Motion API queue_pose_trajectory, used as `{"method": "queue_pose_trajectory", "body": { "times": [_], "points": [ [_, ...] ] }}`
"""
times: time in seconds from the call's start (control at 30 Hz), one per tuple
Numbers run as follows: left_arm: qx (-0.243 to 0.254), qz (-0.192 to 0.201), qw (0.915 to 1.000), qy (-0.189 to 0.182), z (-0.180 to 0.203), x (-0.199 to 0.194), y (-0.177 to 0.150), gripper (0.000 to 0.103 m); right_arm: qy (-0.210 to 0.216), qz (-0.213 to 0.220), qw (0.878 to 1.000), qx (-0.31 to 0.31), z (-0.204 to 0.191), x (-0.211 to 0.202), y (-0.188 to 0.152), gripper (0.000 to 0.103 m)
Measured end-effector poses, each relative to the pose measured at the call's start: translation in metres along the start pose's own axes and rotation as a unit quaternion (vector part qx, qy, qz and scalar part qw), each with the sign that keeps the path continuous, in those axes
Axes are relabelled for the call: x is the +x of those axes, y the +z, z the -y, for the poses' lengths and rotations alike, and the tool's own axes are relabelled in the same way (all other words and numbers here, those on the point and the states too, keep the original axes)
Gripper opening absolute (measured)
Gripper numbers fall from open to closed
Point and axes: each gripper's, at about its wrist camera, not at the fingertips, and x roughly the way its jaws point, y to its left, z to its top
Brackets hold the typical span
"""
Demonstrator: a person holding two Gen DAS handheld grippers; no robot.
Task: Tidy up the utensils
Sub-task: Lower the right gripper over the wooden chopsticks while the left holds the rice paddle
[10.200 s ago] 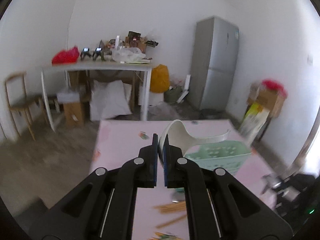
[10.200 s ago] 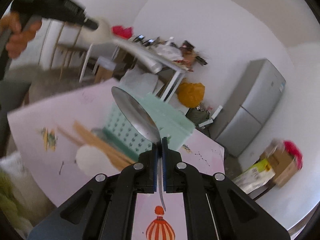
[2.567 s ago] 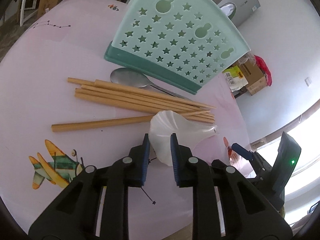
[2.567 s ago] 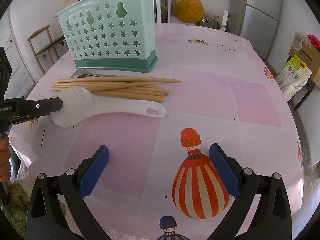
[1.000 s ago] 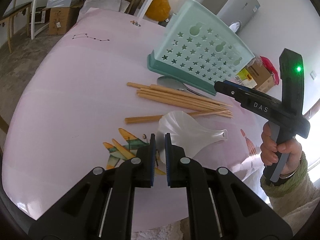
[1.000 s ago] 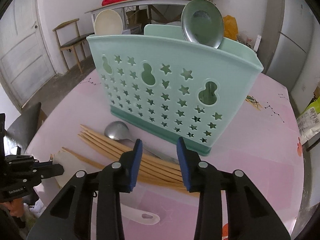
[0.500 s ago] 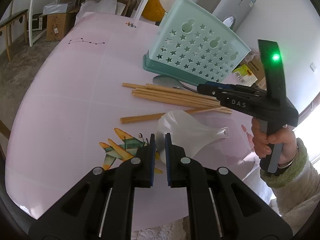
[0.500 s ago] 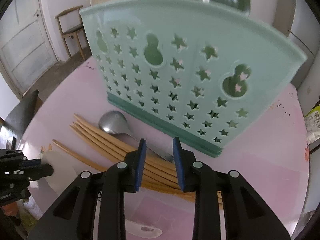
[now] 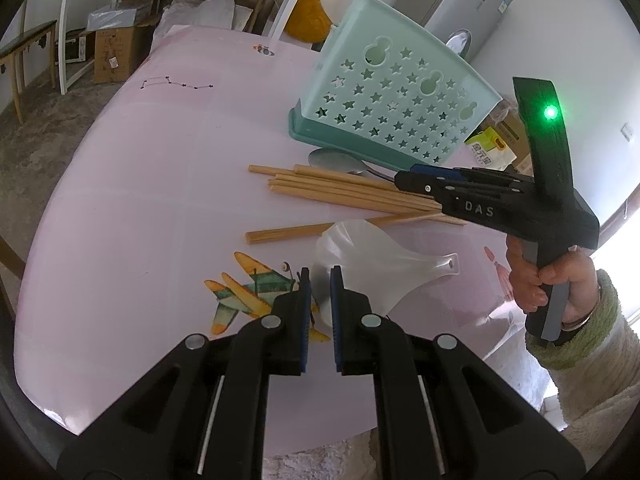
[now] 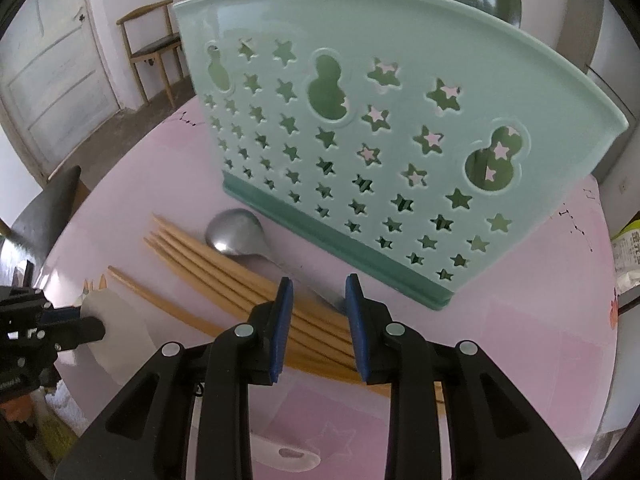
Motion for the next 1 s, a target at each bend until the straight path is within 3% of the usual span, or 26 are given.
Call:
{"method": "queue_pose_trajectory", "body": {
  "times": [0.23,1.0],
  "points": [
    [0.000,0.000,1.0000,0.000,0.000,0.000,0.000,0.008,0.000,-0.011,1.000,0.016,0.000,0.011,0.011,0.027],
    [0.002,-0.001,1.0000,0.001,0.001,-0.001,-0.002,0.008,0.010,-0.024,1.000,0.010,-0.011,0.015,-0.001,0.027]
  ]
}}
